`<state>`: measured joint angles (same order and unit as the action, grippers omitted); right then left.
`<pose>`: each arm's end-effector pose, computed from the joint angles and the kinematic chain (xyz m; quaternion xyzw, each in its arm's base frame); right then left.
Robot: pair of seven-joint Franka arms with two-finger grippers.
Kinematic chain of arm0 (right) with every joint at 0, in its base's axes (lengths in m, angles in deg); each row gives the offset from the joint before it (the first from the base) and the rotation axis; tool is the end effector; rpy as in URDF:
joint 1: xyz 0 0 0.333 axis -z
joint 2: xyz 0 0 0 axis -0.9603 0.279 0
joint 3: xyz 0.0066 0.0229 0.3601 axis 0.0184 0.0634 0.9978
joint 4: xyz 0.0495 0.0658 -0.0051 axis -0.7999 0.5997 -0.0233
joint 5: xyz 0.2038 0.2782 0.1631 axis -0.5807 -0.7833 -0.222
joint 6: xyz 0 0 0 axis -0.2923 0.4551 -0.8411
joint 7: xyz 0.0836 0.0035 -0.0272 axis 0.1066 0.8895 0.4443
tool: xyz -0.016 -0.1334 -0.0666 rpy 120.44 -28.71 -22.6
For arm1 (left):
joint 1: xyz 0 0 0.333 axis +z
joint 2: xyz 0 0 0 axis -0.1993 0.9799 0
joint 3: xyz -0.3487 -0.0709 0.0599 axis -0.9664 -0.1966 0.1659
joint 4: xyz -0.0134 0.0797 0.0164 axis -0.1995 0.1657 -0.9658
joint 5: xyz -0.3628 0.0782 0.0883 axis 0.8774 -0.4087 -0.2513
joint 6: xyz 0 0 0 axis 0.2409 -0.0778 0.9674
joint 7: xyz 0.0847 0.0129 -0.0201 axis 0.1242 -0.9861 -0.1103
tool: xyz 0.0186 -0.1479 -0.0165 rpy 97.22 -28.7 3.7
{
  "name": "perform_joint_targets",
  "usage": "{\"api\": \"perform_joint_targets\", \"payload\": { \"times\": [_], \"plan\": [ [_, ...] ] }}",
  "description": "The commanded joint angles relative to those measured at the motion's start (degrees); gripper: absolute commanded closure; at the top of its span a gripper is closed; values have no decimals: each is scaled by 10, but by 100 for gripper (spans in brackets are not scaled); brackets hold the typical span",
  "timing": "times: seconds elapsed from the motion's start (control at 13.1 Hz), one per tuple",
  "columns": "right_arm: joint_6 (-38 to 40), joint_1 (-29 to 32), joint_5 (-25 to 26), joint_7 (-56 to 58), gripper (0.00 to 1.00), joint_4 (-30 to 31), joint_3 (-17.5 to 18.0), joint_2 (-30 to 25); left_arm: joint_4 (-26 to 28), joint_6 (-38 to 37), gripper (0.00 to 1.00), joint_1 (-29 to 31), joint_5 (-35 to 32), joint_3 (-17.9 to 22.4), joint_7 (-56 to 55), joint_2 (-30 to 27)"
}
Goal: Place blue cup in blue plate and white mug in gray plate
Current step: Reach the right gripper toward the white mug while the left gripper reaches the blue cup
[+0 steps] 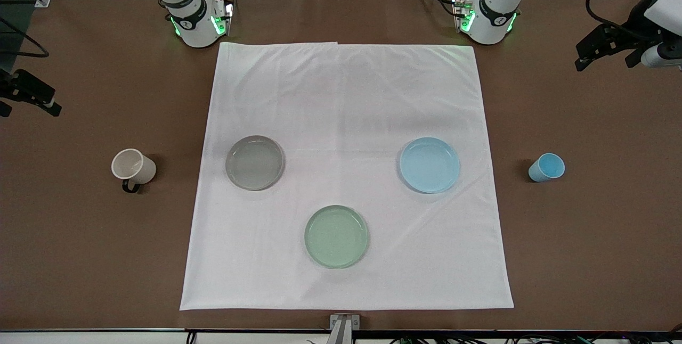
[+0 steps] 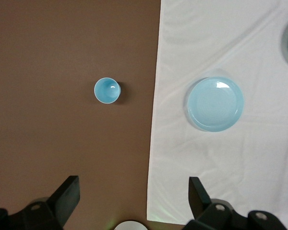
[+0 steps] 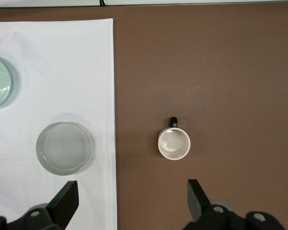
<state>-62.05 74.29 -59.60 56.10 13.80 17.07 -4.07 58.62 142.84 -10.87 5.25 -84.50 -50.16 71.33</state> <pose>0.5503 -0.0362 0.6551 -0.9986 0.0052 -0.0521 0.0086 0.4748 -0.0500 0.6635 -0.9997 -0.0225 -0.0011 0.0113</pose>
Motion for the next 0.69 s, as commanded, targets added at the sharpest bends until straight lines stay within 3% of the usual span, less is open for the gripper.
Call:
{"api": "perform_joint_targets", "payload": {
  "times": [0.0, 0.3, 0.61],
  "plan": [
    [6, 2, 1, -6, 0, -4, 2, -2, -18, -15, 0, -5, -13, 0, -4, 9],
    [6, 2, 1, -7, 0, -4, 2, 4, -50, -16, 0, -3, -28, 1, 2, 39],
    [6, -5, 3, -5, 0, -4, 4, 27, -20, -2, 0, 17, -43, 7, -3, 80]
  ]
}}
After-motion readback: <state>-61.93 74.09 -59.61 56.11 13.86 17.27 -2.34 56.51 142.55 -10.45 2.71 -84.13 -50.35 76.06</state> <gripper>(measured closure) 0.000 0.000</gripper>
